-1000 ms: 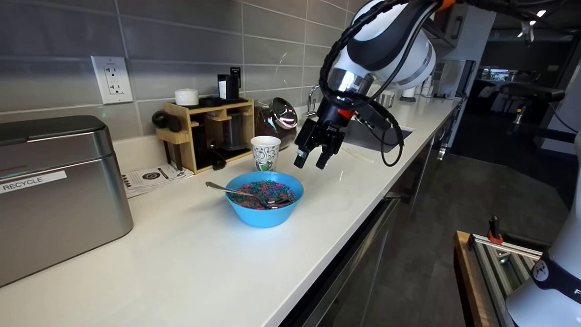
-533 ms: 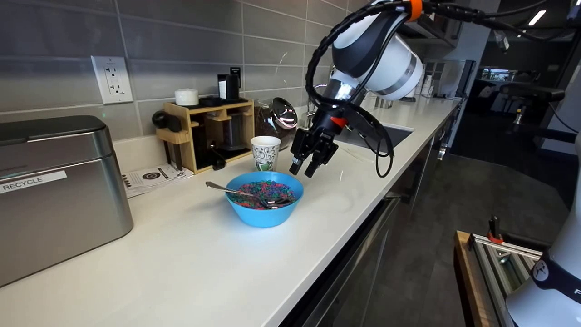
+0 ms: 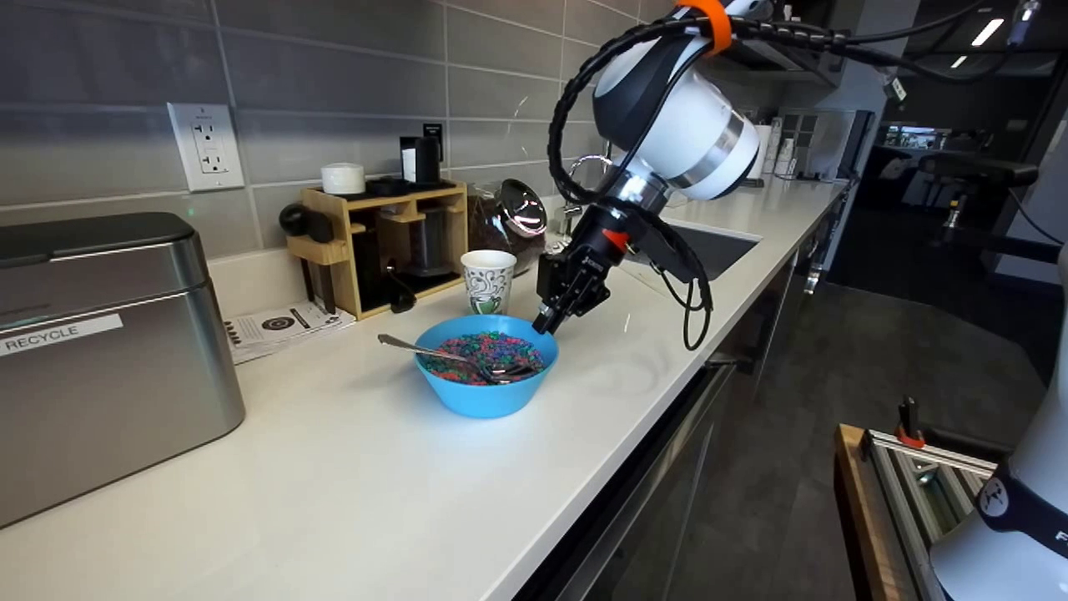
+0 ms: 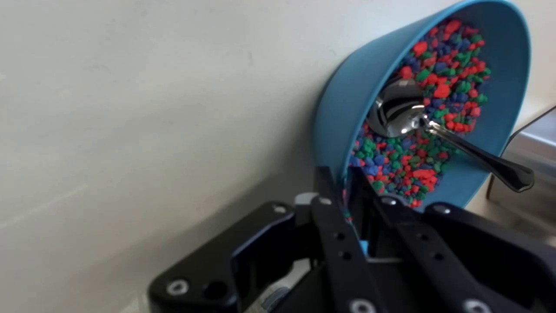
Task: Bring the bowl closer to the white and blue plate
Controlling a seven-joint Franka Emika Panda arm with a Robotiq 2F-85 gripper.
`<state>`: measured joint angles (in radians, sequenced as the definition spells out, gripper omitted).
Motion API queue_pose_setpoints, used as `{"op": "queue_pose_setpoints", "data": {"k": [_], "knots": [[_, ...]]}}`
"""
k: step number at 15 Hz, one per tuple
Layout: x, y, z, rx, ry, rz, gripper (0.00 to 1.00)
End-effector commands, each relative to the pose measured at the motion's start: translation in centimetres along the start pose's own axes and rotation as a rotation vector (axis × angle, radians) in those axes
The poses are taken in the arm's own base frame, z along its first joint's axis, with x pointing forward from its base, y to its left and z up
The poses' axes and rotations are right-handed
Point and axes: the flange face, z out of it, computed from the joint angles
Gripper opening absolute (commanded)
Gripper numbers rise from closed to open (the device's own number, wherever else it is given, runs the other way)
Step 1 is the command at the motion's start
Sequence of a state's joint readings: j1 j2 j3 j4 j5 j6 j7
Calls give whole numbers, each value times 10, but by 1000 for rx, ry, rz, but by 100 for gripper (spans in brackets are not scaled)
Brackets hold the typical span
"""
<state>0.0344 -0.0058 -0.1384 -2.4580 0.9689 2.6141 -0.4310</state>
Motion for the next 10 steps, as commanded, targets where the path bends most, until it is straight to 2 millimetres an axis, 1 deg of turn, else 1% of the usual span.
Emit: {"op": "queue_pose_setpoints", "data": {"k": [1,2,3,4,6,7,8,9,10], "knots": [[5,5,12,36,16,19,21],[5,6,14,42,18,23,22],[6,6,15,49,22,25,26],[7,7,16,55,26,28,21],[8,7,19,67,31,31,19],[9,7,20,71,33,31,13],[9,8,21,71,34,33,5],[9,9,22,72,33,32,0],[9,10,23,68,32,26,0]]}}
